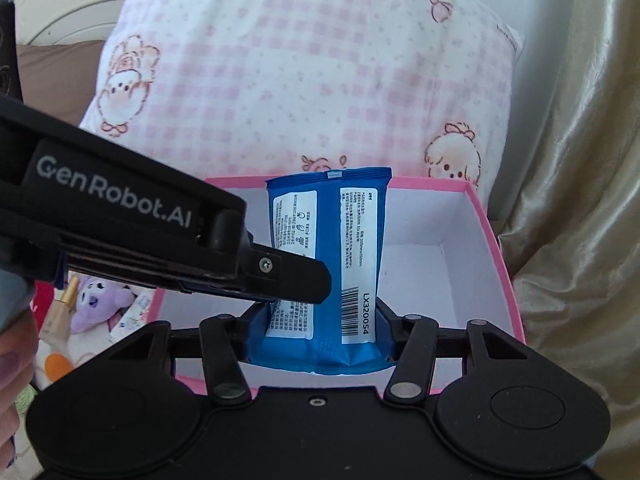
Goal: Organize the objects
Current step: 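Carry the blue wipe pack with the left gripper into the pink box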
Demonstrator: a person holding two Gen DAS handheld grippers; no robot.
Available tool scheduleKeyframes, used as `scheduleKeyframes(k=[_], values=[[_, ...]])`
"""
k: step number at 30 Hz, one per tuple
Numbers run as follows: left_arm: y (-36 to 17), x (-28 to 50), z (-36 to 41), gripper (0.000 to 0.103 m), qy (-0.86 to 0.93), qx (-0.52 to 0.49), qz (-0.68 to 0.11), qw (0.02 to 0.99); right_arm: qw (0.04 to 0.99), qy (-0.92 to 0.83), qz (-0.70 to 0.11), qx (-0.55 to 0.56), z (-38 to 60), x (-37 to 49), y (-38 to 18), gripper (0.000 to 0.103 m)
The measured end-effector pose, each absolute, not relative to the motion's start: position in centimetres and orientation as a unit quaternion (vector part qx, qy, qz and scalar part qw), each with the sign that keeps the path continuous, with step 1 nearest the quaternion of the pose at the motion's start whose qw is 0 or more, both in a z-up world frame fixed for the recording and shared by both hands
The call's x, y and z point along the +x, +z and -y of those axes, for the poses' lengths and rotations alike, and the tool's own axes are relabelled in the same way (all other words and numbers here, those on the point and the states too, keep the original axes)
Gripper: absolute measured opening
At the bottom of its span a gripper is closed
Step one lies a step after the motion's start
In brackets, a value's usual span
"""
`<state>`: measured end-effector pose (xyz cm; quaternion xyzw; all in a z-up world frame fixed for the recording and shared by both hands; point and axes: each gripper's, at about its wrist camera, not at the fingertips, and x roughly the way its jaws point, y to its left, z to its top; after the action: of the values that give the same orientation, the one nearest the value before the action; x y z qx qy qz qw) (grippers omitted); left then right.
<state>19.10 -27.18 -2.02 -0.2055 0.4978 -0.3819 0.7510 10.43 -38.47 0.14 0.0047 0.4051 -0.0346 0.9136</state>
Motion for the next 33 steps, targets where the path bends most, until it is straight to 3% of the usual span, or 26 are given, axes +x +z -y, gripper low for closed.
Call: scheduleKeyframes(k=[2,6,10,15,17,19,23,25,27,30,33], values=[[-3.5,20.5,28.8,0.024,-0.379,-0.214,-0.515,0.738,0.905,-0.042,-0.424,0.019,40.1,11.7,-1.0,0.058],[-6.9,23.1,32.6,0.025,-0.393,-0.277,-0.564,0.671,0.885,-0.046,-0.461,0.042,42.2,14.2,-3.6,0.049],[-8.9,24.6,33.8,0.023,-0.369,-0.289,-0.579,0.667,0.873,-0.055,-0.484,0.035,43.2,16.0,-5.5,0.029],[-9.3,25.4,33.0,0.023,-0.34,-0.248,-0.571,0.705,0.866,-0.051,-0.493,0.07,45.1,16.2,-6.7,0.029],[-9.2,25.8,32.8,0.023,-0.327,-0.22,-0.573,0.718,0.867,-0.043,-0.489,0.083,45.4,15.9,-6.8,0.033],[-9.4,26.1,32.7,0.024,-0.312,-0.195,-0.58,0.727,0.865,-0.023,-0.491,0.097,45.5,15.9,-6.9,0.048],[-10.3,26.4,33.1,0.026,-0.286,-0.13,-0.596,0.739,0.858,0.0,-0.508,0.08,44.2,16.4,-8.0,0.061],[-11.2,26.4,33.2,0.027,-0.283,-0.119,-0.616,0.725,0.853,-0.001,-0.519,0.057,43.3,16.6,-8.8,0.073],[-12.0,26.4,33.3,0.028,-0.284,-0.118,-0.628,0.715,0.845,0.011,-0.532,0.046,42.6,16.9,-9.5,0.074],[-12.9,26.4,33.0,0.029,-0.277,-0.136,-0.638,0.705,0.834,0.013,-0.551,0.012,41.7,17.8,-10.4,0.085],[-13.4,26.5,32.8,0.029,-0.272,-0.147,-0.642,0.702,0.826,-0.009,-0.563,0.005,41.3,18.5,-10.7,0.085]])
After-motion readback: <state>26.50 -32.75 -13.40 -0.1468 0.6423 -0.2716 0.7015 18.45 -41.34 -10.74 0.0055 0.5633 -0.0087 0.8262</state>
